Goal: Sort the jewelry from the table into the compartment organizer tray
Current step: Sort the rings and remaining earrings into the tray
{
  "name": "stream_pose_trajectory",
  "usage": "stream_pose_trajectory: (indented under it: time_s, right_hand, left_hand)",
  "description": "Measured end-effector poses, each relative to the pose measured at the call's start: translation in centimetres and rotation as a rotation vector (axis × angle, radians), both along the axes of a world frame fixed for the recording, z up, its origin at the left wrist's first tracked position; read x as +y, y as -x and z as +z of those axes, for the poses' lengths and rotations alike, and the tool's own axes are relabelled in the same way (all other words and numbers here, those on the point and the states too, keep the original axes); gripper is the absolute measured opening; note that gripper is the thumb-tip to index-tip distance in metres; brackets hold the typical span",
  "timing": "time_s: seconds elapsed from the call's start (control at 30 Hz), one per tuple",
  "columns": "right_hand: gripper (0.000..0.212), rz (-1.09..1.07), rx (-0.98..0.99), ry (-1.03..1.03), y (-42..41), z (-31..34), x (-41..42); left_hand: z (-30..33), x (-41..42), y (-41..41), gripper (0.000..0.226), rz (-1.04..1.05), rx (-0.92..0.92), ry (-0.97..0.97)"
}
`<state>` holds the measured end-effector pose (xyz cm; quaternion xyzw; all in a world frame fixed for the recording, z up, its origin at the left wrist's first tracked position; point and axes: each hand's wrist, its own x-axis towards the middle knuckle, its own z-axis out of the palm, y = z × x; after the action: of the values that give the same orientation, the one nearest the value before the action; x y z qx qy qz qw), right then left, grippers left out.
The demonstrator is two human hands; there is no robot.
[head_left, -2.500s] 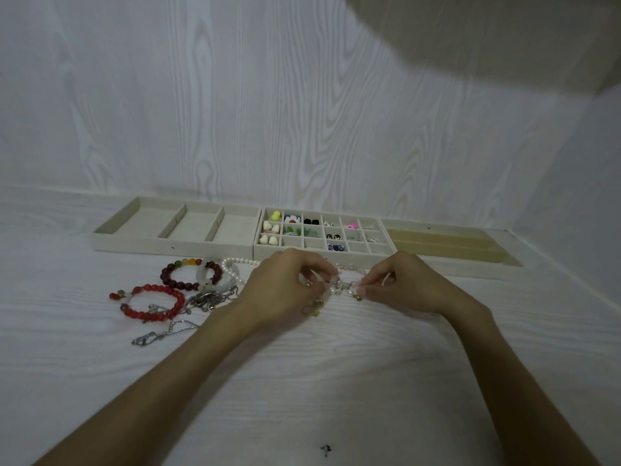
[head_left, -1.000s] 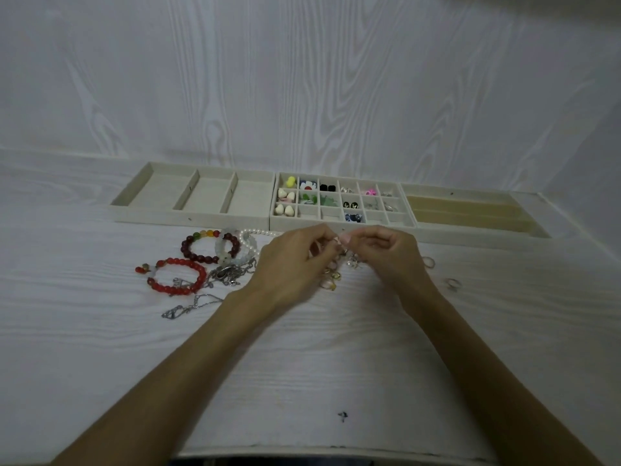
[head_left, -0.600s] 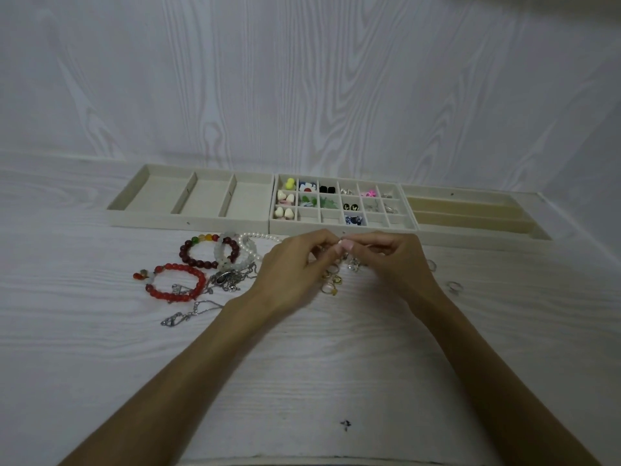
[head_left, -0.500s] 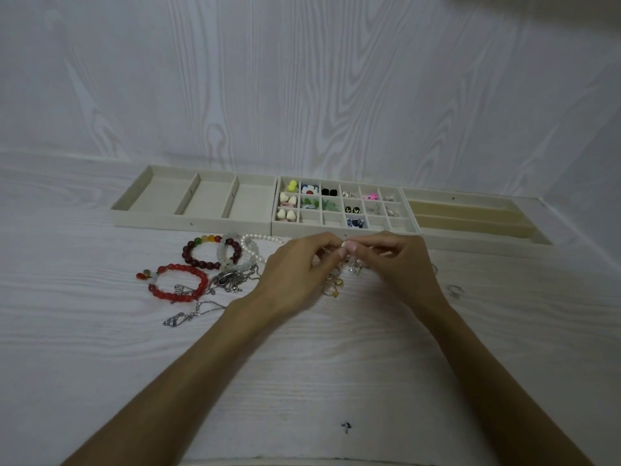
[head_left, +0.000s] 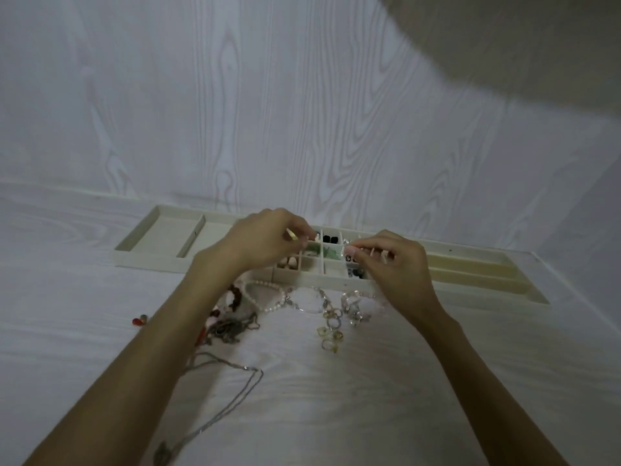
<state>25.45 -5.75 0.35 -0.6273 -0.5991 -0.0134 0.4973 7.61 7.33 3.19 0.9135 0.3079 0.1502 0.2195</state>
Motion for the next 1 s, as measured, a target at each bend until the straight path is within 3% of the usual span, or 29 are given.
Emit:
stream_pose_trajectory:
  time_s: [0.3,0.67,1.0]
  right_hand:
    - [0.004,0.017,-0.112,0.165,-0.3,-2.9,3.9]
    - [0.01,0.11,-0.109,0.423,-0.1,-3.2,7.0]
    - [0.012,-0.053,-0.372,0.51,1.1,-1.7,7.5]
  left_hand:
    - [-3.5,2.9,-1.4,0.025,0.078,0.118,-0.068]
    - [-4.4,3.7,-1.7,0.025,0.058,0.056,-0.041]
    - [-3.7,3.4,-1.4,0.022,0.093,0.054,-0.06]
